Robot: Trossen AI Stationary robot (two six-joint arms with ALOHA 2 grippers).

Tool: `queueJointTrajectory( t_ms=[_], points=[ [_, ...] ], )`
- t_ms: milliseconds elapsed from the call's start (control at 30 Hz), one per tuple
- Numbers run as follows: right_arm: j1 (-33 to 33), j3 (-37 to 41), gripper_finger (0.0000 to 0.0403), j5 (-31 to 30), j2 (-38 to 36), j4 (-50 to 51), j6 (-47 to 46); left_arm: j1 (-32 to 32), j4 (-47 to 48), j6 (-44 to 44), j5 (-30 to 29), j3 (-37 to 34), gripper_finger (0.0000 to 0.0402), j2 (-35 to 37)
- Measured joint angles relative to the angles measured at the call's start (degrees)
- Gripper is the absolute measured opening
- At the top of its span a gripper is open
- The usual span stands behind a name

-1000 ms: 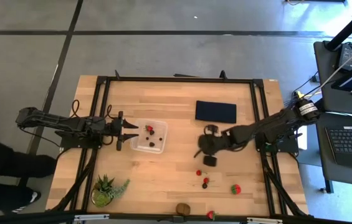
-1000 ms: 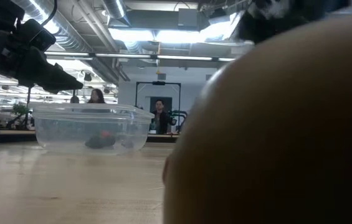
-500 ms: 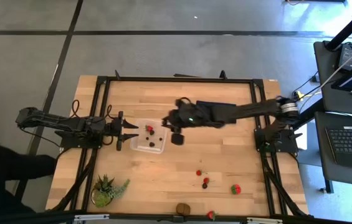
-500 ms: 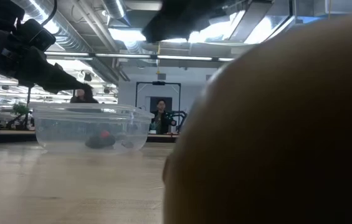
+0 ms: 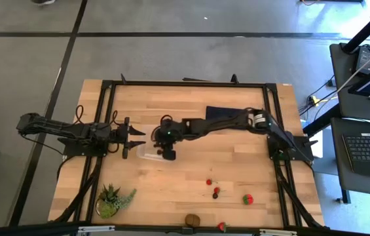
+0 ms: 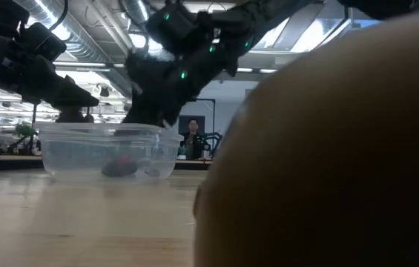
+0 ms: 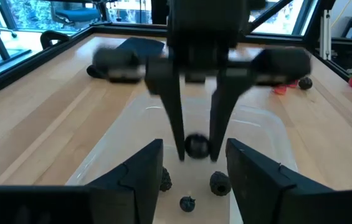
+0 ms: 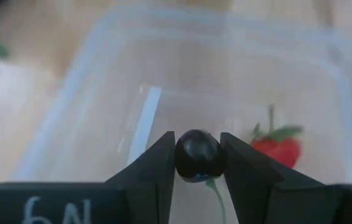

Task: Pick and placing Produce into tupperware
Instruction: Put the right cherry into the transparent bin

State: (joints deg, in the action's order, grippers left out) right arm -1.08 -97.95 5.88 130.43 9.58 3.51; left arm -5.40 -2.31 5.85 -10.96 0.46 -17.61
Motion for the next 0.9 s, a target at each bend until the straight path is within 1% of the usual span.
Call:
queueJointTrajectory(
  t_ms=[133,433,533,667,900],
  points=[
    [-0.04,-0.79,0.0123,-0.09,2.24,-0.24,0.01,-0.01,0.0,0.0,0.0,0.01,0.0162,0.0],
    [-0.22,-0.9,0.0124,-0.23,2.25,-0.74,-0.29,0.01,0.0,-0.02,0.0,0.0,0.0168,0.0],
    [-0.22,-0.9,0.0132,-0.23,2.25,-0.76,-1.3,0.01,0.0,-0.02,0.0,0.01,0.017,0.0],
    [-0.26,-0.9,0.0165,-0.23,2.23,-0.83,0.12,0.0,0.0,-0.02,0.0,0.01,0.0167,0.0],
    [-0.26,-0.88,0.0254,-0.25,2.07,-0.58,-0.24,-0.01,0.0,-0.02,-0.02,0.01,0.0161,0.0]
  ],
)
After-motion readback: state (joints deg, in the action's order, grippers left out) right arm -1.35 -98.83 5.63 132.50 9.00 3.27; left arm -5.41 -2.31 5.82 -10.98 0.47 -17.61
